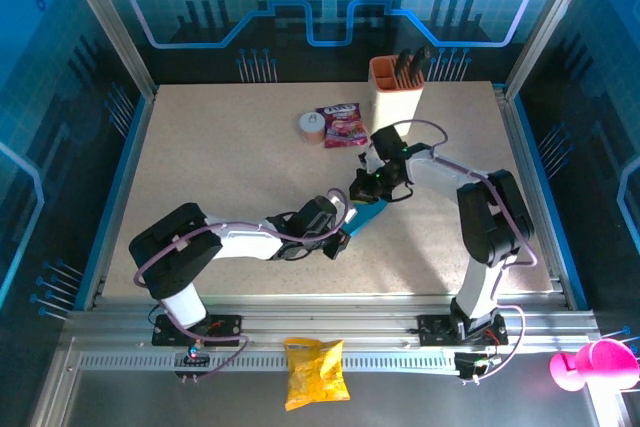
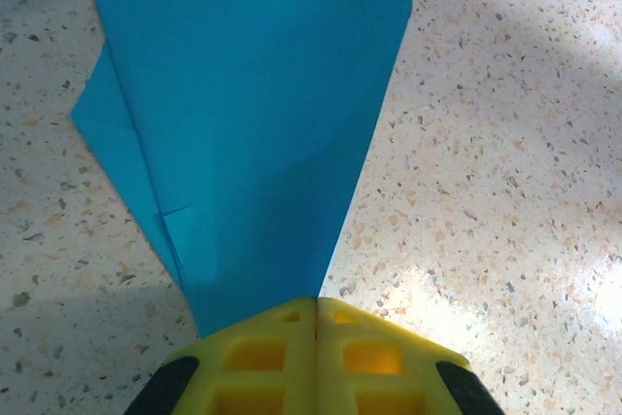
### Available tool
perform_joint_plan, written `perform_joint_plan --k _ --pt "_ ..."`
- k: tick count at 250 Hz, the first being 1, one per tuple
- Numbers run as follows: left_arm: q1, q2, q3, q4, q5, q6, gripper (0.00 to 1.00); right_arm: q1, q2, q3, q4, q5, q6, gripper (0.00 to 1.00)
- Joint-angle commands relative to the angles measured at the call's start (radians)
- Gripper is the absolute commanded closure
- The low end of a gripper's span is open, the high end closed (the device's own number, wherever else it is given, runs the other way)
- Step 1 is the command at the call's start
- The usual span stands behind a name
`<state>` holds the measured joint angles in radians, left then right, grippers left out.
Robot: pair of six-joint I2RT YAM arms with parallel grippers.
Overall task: Fold a paper plane with a square sheet of paper (pick it up from the middle)
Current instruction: Fold the wing for the fifth time at the center of the table.
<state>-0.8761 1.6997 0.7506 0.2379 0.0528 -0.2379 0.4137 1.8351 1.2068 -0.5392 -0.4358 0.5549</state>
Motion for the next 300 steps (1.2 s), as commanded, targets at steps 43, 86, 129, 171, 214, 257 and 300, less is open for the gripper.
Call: perform_joint_plan --k 43,86,129,171,214,257,300 --pt "0.005 0.02 -0.002 -0.003 0.03 -0.02 1.0 0.014 0.092 0.02 -0.043 -0.035 -0.088 1.0" --pt "0.009 0.017 -0.005 0.0 0.027 -0.02 1.0 0.013 0.142 0.03 -0.051 -0.006 -0.107 1.0" --pt "0.014 0.008 -0.008 -0.002 0.015 -0.021 1.0 0.008 0.181 0.031 -0.06 0.009 -0.121 1.0" --pt "0.023 0.011 -0.017 0.003 0.003 -0.024 1.0 0.007 0.2 0.014 -0.059 0.028 -0.13 1.0" --pt "0.034 0.003 -0.03 0.021 -0.019 -0.032 1.0 0.008 0.209 -0.005 -0.052 0.038 -0.133 1.0" --pt "0.052 0.015 -0.042 0.034 -0.023 -0.039 1.0 0.009 0.214 -0.017 -0.048 0.045 -0.133 1.0" --pt "0.065 0.026 -0.06 0.057 -0.039 -0.049 1.0 0.009 0.217 -0.024 -0.047 0.047 -0.134 1.0"
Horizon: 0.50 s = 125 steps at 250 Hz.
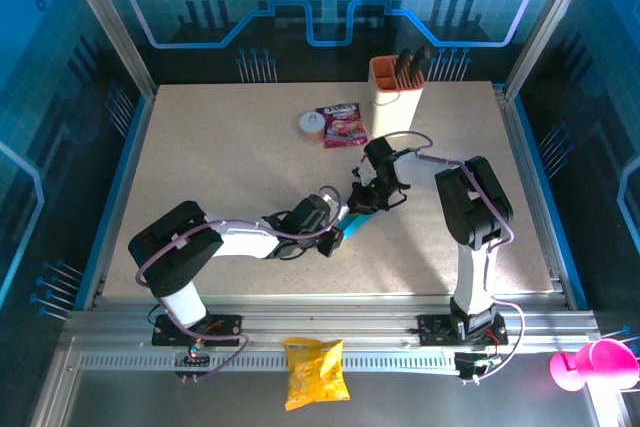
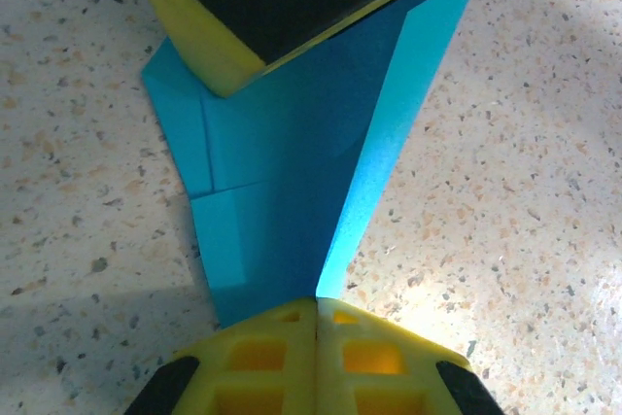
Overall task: Fold a paper plane with a square sheet of paper (pick it up from the middle)
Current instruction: Fold the wing for the fifth time at the center of the table.
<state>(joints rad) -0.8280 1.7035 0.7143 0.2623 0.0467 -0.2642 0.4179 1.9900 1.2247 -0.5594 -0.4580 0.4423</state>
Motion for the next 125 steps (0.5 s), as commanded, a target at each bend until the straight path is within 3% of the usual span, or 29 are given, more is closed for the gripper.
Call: perform_joint_plan --k 1,125 --pt "0.018 0.023 -0.024 0.033 -0.034 -0.024 1.0 0.004 0.062 -0.043 -0.027 0.07 -0.021 1.0" --pt "0.035 0.034 -0.02 0.032 -0.035 -0.018 1.0 0.004 0.074 -0.041 -0.031 0.073 -0.032 1.0"
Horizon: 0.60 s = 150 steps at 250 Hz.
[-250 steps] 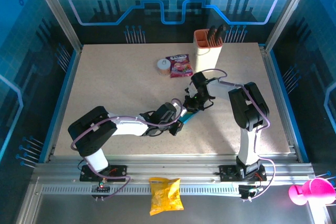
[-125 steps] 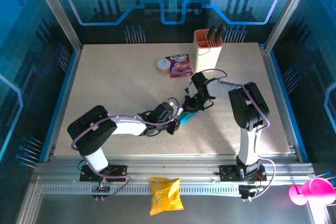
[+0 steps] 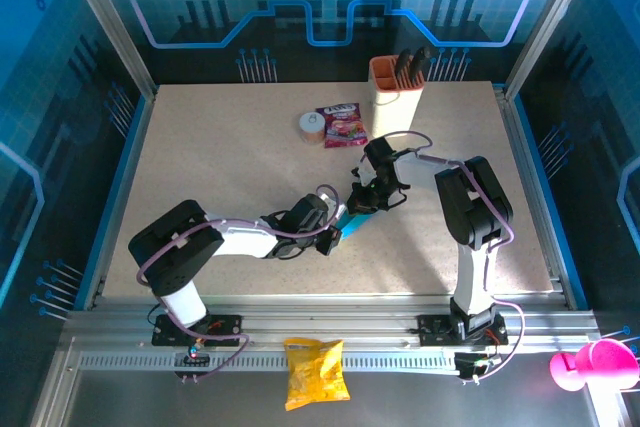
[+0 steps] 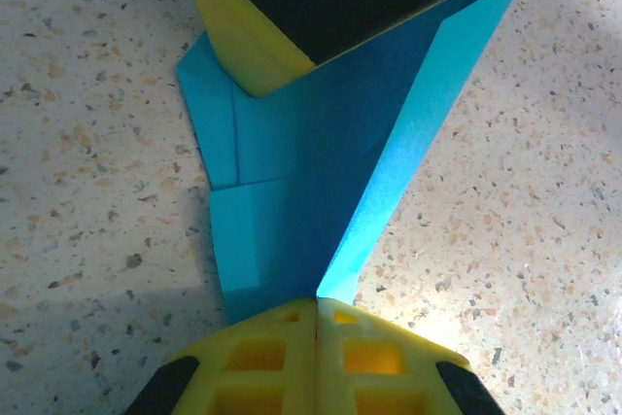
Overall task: Fold a paper plane with a square sheet of paper (pick it up from the middle)
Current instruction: Fold the wing for the fifth time at the center of the table.
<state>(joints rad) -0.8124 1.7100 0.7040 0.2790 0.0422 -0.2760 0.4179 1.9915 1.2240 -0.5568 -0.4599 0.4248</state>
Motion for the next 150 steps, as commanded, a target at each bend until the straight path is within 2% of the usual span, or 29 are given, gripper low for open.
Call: perform_joint_plan --k 1,77,113,150 --pt "0.019 0.028 -0.011 0.016 -0.03 -0.01 1.0 0.004 0.072 -0.039 -0.034 0.075 -0.014 1.0" --pt "0.03 0.045 -0.061 0.059 -0.03 -0.031 1.0 -0.014 -0.001 0.069 -0.074 0.001 0.003 1.0" --pt "0.034 0.047 -0.079 0.071 -0.027 -0.039 1.0 -0.045 -0.11 0.111 -0.059 -0.043 0.032 0.86" --pt "0.036 0.039 -0.097 0.084 -0.032 -0.053 1.0 -0.056 -0.233 0.05 -0.019 -0.065 0.05 0.85"
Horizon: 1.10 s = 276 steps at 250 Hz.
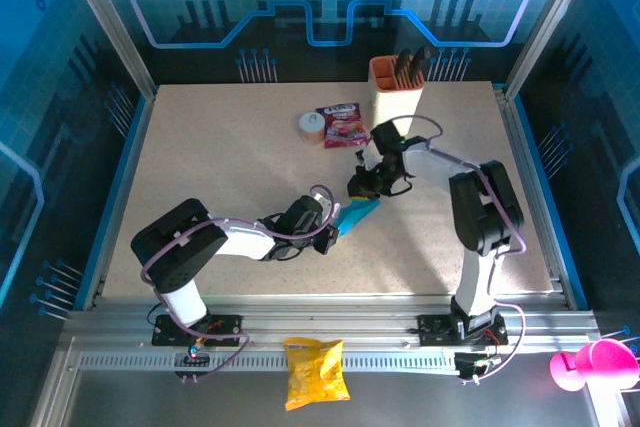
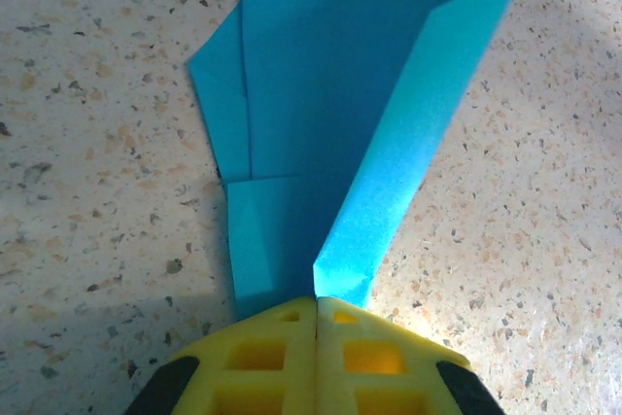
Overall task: Fold a paper plane with a square sheet of paper (pick it up from the middle)
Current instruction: Fold the wing for the fifth time at the center of the table.
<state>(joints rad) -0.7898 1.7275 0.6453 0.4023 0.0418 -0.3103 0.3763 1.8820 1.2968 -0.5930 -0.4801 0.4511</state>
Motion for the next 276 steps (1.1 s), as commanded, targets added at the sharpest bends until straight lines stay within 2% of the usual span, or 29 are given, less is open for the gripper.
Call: perform_joint_plan --k 1,24,56,98,152,276 --pt "0.014 0.021 -0.039 -0.038 -0.032 -0.018 1.0 -0.014 -0.128 -0.028 0.02 -0.046 0.025 0.85" --pt "0.018 0.015 -0.05 -0.026 -0.031 -0.024 1.0 -0.012 -0.211 -0.163 0.124 -0.054 0.06 0.88" --pt "0.026 0.015 -0.06 -0.017 -0.028 -0.031 1.0 0.009 -0.3 -0.368 0.327 -0.055 0.125 1.0" --pt "0.029 0.021 -0.061 -0.014 -0.022 -0.032 1.0 0.079 -0.322 -0.525 0.571 -0.035 0.207 1.0" --pt "0.036 0.024 -0.065 -0.014 -0.018 -0.028 1.0 0.159 -0.231 -0.562 0.74 -0.001 0.252 1.0" --pt "0.049 0.037 -0.062 -0.015 0.004 -0.019 1.0 0.131 -0.084 -0.51 0.841 -0.004 0.254 1.0"
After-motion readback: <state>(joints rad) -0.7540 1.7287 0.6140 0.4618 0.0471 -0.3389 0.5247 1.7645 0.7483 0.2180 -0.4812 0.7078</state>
